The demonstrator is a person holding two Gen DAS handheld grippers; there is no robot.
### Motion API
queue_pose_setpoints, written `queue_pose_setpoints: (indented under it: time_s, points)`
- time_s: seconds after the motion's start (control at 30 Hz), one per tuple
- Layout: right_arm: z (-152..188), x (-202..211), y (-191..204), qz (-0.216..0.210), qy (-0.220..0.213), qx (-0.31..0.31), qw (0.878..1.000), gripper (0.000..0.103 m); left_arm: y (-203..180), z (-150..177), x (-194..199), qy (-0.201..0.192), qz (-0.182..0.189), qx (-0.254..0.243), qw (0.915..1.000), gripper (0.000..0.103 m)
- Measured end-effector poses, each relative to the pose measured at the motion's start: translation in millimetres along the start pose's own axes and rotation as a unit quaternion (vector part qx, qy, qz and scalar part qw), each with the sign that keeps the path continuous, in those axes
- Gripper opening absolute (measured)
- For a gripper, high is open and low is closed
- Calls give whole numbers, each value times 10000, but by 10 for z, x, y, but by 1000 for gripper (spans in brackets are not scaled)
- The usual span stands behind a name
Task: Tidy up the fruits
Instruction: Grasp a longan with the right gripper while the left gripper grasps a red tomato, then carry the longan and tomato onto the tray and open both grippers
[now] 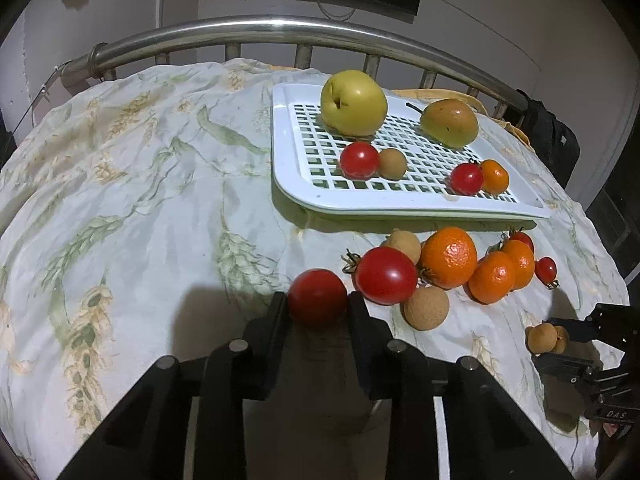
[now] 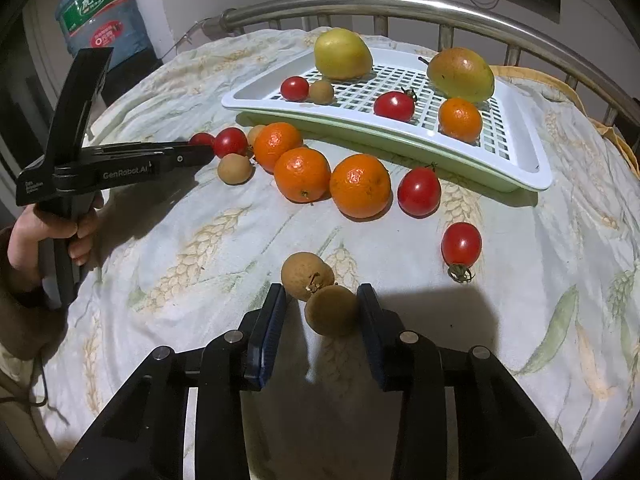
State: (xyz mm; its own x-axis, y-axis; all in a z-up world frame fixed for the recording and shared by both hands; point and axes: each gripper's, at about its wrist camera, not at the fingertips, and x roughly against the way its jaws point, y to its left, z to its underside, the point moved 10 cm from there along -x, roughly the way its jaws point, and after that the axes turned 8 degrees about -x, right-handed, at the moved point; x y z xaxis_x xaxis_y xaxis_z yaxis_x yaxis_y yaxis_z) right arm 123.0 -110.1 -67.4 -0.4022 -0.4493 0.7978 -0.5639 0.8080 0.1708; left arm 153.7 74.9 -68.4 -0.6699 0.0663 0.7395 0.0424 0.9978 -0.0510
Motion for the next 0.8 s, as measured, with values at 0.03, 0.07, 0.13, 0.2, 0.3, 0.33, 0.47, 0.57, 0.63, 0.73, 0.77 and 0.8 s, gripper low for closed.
queue_pose_setpoints:
  time_s: [0.03,0.07,0.13,0.2,0.3,0.33,0.47,0.57,0.63,0.73,0.77,0.8]
  points:
    - [-8,13,-1,-21,-30,-16,10000,30,-4,-4,13,-21,-24,-13,10000,32]
    - [-16,26,4,-47,-56,-28,10000,24,-10,-15,36,-62,-37,-27,10000,32]
    - [-36,55,5,-108,-110,-74,9999,25,-28,-50,99,-169,-20,-54,9998,32]
    - [-38,61,-2,-114,-115,-83,9998,25,-40,-75,141,-245,-16,-81,9997,32]
    - [-40,57,17,-108,-120,-83,9998,25,-57,-100,188,-319,14,-99,9994,32]
    - [-46,64,24,-104,-142,-81,9998,25,-62,-110,206,-350,20,-104,9993,32]
    - [-92,135,37,-177,-293,-138,9993,25,-90,-149,270,-456,85,-96,9989,32]
    - [-139,198,39,-279,-412,-232,9985,25,-127,-180,320,-546,139,-109,9984,32]
    - [-176,244,26,-326,-500,-320,9977,25,-155,-193,344,-580,149,-136,9981,32]
    - [-241,314,8,-363,-631,-409,9965,25,-211,-221,369,-606,282,-94,9977,32]
    - [-271,342,-12,-343,-691,-434,9961,25,-241,-236,382,-622,327,-90,9975,32]
    - [-309,383,-37,-343,-765,-485,9953,25,-267,-253,400,-639,345,-102,9973,32]
